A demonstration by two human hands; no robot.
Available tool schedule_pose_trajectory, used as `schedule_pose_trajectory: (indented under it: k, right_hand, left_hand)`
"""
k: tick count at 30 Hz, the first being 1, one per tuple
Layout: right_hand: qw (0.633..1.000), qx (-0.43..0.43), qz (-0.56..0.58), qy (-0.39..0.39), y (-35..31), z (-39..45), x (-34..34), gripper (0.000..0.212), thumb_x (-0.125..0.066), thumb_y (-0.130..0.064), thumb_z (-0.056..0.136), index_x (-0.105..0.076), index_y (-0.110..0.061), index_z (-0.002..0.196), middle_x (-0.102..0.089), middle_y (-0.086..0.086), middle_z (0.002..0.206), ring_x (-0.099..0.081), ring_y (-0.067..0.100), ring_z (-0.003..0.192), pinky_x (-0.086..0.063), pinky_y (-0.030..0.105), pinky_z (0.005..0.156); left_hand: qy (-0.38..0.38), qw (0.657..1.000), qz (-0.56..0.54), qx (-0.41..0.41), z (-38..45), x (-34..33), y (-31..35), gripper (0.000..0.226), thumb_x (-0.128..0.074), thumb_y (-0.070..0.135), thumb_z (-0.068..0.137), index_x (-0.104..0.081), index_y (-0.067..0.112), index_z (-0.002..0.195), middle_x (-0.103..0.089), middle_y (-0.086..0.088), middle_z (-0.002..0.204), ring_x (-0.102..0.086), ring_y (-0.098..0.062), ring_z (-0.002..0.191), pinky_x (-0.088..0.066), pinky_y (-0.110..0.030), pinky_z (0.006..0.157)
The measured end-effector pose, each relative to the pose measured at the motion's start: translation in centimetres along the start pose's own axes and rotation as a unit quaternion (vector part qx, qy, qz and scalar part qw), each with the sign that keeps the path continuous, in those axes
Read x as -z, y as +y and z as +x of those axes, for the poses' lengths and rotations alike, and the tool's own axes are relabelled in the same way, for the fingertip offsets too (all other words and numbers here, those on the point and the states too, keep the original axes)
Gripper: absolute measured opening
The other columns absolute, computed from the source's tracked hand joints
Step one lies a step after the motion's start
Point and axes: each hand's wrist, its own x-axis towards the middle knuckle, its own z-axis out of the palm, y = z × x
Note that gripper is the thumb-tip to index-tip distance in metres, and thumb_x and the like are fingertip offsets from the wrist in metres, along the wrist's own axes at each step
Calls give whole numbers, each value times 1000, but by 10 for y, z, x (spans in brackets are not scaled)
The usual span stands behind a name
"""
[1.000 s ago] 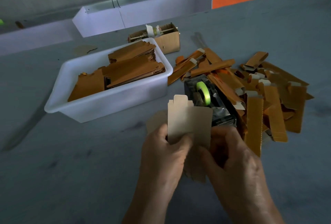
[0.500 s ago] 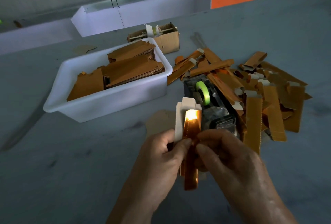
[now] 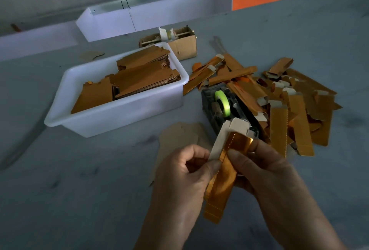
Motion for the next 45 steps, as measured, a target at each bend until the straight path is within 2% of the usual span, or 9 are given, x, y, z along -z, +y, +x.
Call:
schedule_pose_trajectory:
  k: [6,10,16,20,25,29,33,37,45]
  right_hand:
    - [1000,8,-15,19,1,2,1,27,-62,-27,65,-68,-15,88,-73,9,77,-71,20,71,-56,21,59]
    - [999,5,19,28,1,0,0,16,-64,-20,69,-70,-13,83,-72,10,73,-71,19,68,-54,18,55]
    - [999,-5,-21,44,5,-6,-4,22,-67,-34,68,-70,-14,75,-69,6,68,-69,14,66,-51,16,52]
    - [994,-10,-93,60,11,-6,-2,18,-69,-34,71,-68,-15,72,-65,10,65,-65,25,68,-55,39,64]
    - [999,-16,-23,20,8,-5,-2,21,-65,-35,65,-70,-16,73,-65,10,71,-63,25,75,-53,45,83]
    - [997,-10,-73,-11,3,-6,-3,28,-64,-44,62,-69,-18,74,-62,2,69,-62,19,76,-50,35,75]
    - [972,92,-206,62,-11,0,6,41,-52,-60,62,-67,-26,79,-64,-8,79,-60,0,75,-43,17,62]
    - [925,157,-303,166,-27,23,30,8,-60,-38,82,-64,-33,78,-61,-6,93,-56,2,74,-37,16,57]
    - [894,106,-429,73,-28,54,32,14,-61,-34,86,-69,-23,89,-56,-21,80,-57,0,73,-38,13,57]
  left_hand:
    - [108,973,159,-131,-8,-14,4,22,-82,16,72,-73,32,85,-64,7,73,-64,-11,69,-56,-31,61]
    - [123,848,442,-265,-17,-28,4,38,-79,3,57,-76,9,94,-56,-6,67,-52,-23,71,-45,-30,51]
    - [76,807,552,-194,-30,-46,-6,38,-40,12,87,-77,6,93,-58,-5,63,-40,-22,74,-32,-34,64]
    - [99,826,507,-226,-34,-45,-5,32,-50,16,68,-79,16,82,-58,-1,63,-47,-19,70,-39,-28,48]
    - [41,997,57,13,-24,-18,-1,26,-80,9,72,-68,31,75,-69,4,73,-64,-3,64,-50,-16,56]
    - [-77,975,-130,163,-13,0,3,14,-78,21,61,-75,15,73,-69,-6,61,-63,-13,52,-49,-23,46]
    - [-19,966,-209,151,-6,-4,6,7,-71,13,65,-73,6,65,-63,-12,55,-52,-14,39,-42,-19,38]
    - [25,949,-273,157,6,-5,11,9,-68,8,69,-67,1,75,-65,-11,65,-57,-12,50,-47,-16,42]
    - [36,929,-323,178,18,-20,18,7,-68,6,75,-67,9,69,-69,-8,70,-64,-12,60,-52,-17,48]
